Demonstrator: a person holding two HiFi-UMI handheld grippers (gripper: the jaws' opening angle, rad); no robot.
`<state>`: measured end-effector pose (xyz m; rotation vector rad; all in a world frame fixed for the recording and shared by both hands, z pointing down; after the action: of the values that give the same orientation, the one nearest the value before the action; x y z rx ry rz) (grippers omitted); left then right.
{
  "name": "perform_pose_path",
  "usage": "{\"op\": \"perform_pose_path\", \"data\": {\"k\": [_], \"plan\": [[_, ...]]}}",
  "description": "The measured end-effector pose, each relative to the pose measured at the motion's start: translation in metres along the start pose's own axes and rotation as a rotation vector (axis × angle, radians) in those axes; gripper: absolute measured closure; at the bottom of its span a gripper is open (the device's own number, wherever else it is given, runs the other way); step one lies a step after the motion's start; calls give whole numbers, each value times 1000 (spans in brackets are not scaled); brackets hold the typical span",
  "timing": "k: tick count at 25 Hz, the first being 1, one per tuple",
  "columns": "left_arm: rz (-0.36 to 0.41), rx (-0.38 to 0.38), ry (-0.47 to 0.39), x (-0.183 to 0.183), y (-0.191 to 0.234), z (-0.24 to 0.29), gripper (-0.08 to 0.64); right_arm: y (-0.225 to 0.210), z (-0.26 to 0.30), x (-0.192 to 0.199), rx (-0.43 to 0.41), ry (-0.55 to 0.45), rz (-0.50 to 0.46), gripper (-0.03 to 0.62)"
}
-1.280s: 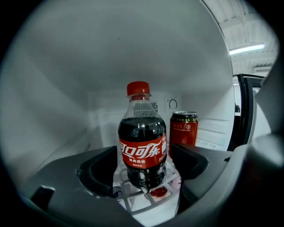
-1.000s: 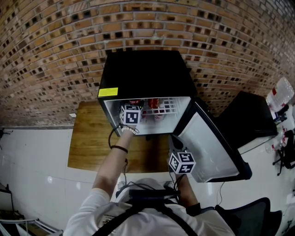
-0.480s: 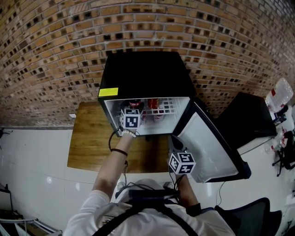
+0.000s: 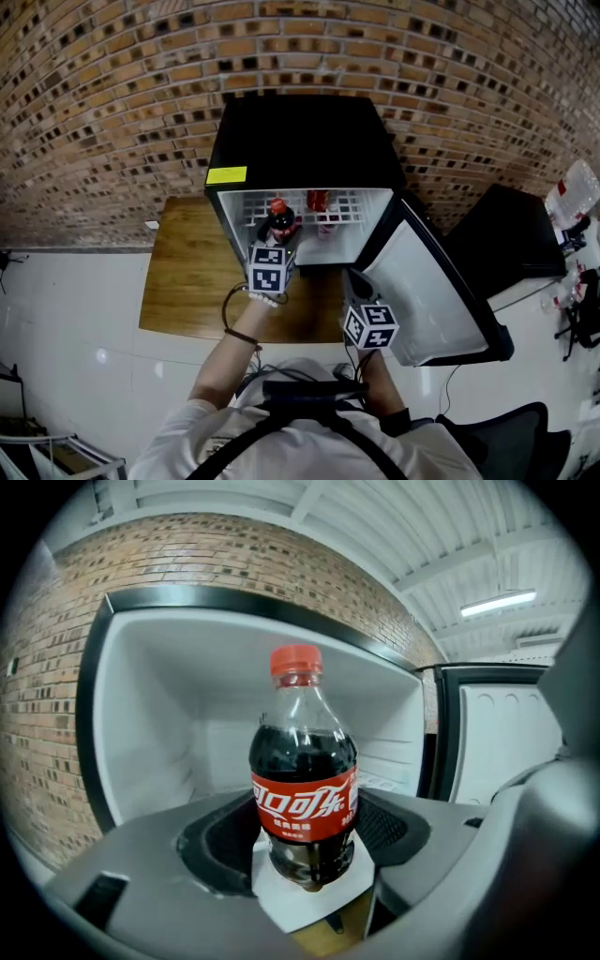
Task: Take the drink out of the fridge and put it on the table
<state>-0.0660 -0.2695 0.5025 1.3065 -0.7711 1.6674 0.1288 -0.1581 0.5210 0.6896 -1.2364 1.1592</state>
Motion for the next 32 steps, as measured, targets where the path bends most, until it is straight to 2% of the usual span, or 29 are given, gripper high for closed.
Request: {"op": "perform_pose_path", "data": {"k": [4, 20, 26, 32], "plan": [[-8, 33, -11, 22, -11, -21, 250, 2, 0, 5, -4, 12, 0, 575], [90, 97, 53, 167, -37, -31, 250, 3, -3, 15, -2, 37, 3, 575], [95, 102, 92, 202, -40, -25, 250, 3, -5, 20, -4, 50, 4, 575], [82, 92, 172, 243, -40, -17, 250, -2, -8, 17, 6, 40, 1, 575]]}}
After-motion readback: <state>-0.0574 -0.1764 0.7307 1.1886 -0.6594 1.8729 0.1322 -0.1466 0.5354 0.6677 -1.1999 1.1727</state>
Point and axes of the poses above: the fingertips, and each gripper's own axes: z forward along the fingers, y to its left, x out of its underside, the point moved 6 cm from there along -z, backward along the fingers, and after that the axes turned 4 degrees about x, right-handed, at the moved point
